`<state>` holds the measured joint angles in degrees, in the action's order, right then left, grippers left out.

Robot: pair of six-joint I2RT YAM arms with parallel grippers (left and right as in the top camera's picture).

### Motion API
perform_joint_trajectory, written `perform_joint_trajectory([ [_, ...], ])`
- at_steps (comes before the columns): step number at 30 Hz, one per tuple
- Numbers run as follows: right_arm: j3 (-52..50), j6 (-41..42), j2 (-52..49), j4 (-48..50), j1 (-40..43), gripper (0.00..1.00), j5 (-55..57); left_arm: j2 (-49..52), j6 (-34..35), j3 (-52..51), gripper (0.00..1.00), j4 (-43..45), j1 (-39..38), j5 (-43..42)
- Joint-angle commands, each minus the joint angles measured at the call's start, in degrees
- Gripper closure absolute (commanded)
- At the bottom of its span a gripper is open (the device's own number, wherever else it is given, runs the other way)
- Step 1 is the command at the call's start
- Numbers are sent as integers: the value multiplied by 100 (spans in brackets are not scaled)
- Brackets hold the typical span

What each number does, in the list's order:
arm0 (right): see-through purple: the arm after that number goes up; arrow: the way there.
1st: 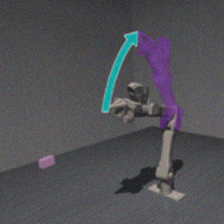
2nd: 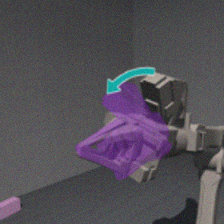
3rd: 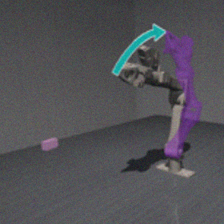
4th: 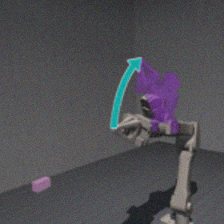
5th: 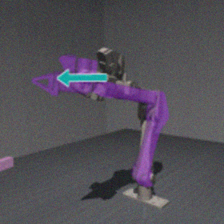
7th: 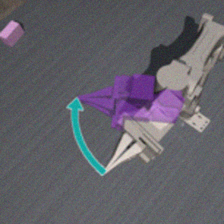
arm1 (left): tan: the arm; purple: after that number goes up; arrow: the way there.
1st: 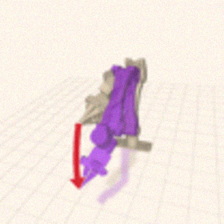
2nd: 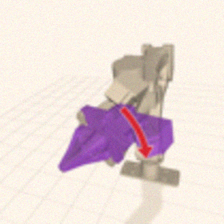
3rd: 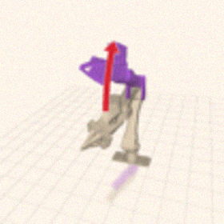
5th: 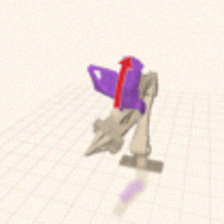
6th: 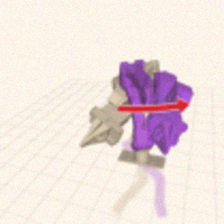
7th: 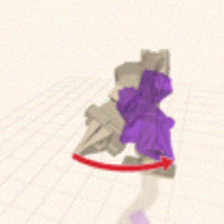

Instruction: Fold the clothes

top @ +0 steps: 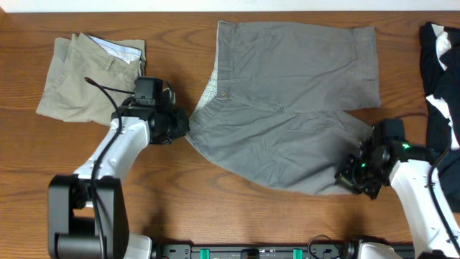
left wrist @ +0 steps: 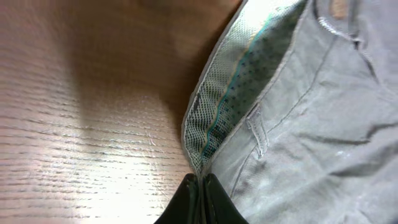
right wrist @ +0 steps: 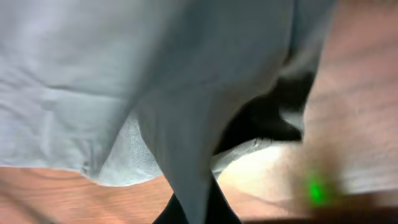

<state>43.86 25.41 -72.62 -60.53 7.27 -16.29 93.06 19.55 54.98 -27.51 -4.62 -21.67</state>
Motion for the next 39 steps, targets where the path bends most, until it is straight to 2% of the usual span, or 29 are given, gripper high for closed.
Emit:
perform_joint_trajectory([
  [1, 210, -256, 83, 22, 37, 94, -42, -269, -197, -31, 94, -72, 0, 254],
  [2, 210, -256, 81, 24, 37, 82, -37, -293, -197, -31, 94, -96, 0, 317],
  [3, 208, -256, 70, 0, 35, 76, -7, -297, -199, -31, 94, -118, 0, 341],
  [5, 177, -256, 61, -79, 28, 72, 0, -295, -197, -33, 94, -160, 0, 339],
  [7, 76, -254, 61, -190, 26, 60, -2, -295, -197, -33, 94, -190, 0, 332],
  [10, -212, -175, 61, -306, 26, 55, -70, -295, -197, -33, 94, -201, 0, 332],
  [14, -748, 39, 61, -339, 20, 55, -387, -295, -197, -33, 94, -205, 0, 332],
  [20, -1408, 509, 61, -22, 20, 62, -516, -295, -199, -33, 94, -201, 0, 332],
  [27, -1609, 938, 61, 426, 20, 48, -487, -295, -199, -33, 94, -199, 0, 332],
  [31, -1786, 931, 61, 455, 22, 47, -358, -295, -199, -33, 93, -201, 0, 332],
  [33, -1899, 933, 61, 457, 22, 48, -293, -295, -199, -33, 94, -199, 0, 332],
  [34, -1947, 951, 61, 511, 22, 54, -295, -295, -199, -33, 93, -199, 0, 332],
  [36, -1985, 975, 61, 623, 22, 79, -302, -295, -197, -33, 94, -195, 0, 332],
  [39, -1978, 970, 61, 730, 22, 96, -378, -295, -199, -33, 93, -197, 0, 332],
])
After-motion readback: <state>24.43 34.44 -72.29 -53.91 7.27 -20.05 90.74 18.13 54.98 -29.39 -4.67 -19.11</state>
